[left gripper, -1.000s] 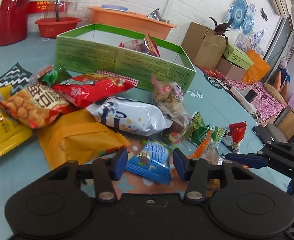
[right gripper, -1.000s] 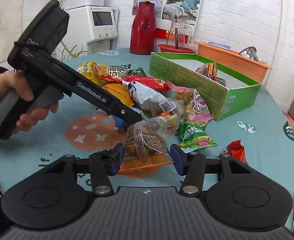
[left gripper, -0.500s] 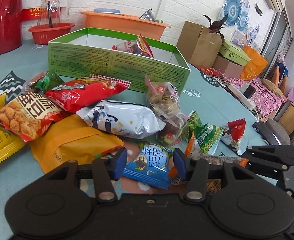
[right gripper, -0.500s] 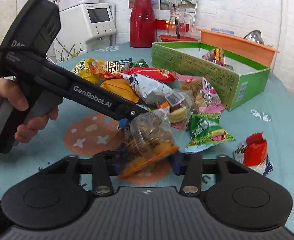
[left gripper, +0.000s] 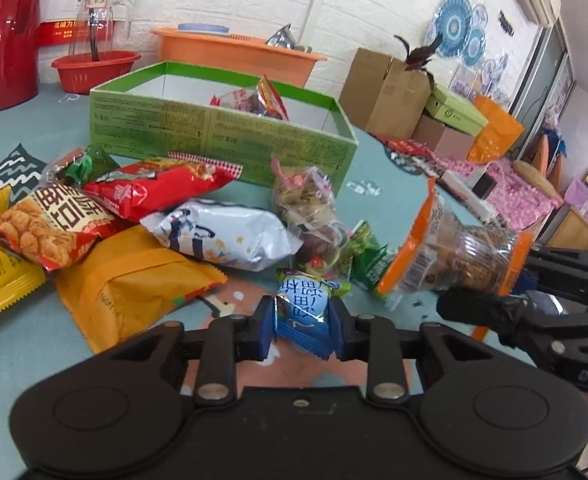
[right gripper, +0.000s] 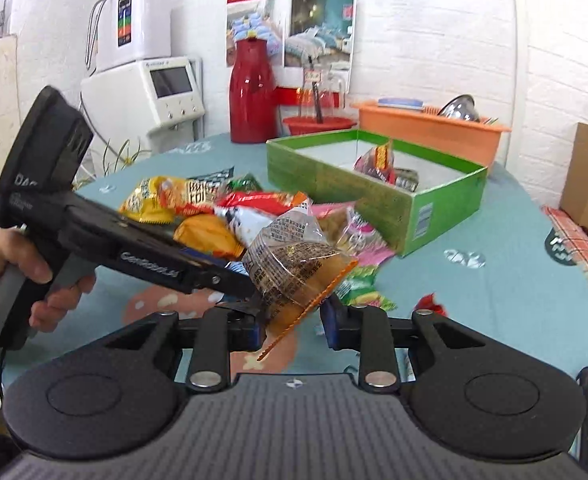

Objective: Organize snacks
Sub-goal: 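Drop the blue packet into the box with the left while the right drops the clear bag in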

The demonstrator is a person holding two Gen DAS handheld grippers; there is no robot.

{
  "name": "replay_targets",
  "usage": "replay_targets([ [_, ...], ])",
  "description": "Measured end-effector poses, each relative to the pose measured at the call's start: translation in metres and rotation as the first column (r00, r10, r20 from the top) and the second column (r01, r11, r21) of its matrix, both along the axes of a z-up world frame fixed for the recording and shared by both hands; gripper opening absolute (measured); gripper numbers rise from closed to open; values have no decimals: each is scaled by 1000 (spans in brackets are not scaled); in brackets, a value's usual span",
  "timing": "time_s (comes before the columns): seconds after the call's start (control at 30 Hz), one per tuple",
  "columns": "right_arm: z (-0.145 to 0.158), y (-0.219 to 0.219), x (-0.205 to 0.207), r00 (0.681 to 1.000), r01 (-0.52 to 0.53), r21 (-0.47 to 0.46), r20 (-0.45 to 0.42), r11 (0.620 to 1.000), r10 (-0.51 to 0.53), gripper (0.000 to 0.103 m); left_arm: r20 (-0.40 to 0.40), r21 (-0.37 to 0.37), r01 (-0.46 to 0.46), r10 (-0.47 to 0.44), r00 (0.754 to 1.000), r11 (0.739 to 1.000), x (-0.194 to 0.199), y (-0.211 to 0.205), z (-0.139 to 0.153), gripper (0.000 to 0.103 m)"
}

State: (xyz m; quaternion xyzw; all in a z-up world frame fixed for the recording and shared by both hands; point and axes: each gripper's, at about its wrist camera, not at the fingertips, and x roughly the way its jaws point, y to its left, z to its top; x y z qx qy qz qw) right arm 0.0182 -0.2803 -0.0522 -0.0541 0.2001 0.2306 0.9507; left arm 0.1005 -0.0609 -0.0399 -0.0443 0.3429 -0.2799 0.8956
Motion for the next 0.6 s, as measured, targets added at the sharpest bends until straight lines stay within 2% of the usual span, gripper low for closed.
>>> replay_targets([
  [0.17, 14, -6, 9, 999, 21, 28, 49, 999, -23, 48, 15, -79, -4, 5, 1000, 997, -4, 15, 23, 60],
  [0.33, 31, -11, 30, 994, 47, 44, 99, 998, -51, 48, 115, -156, -25, 44, 992, 988, 5, 24, 65, 61],
  [0.47, 41, -14, 54, 989, 85, 69, 114, 994, -92, 49, 159, -194, -66, 98, 982, 979, 29, 23, 88, 62],
  [0.6, 45, -17, 81, 987, 119, 95, 96, 988, -128, 49, 158, -210, -104, 138, 978, 972, 64, 16, 93, 63],
])
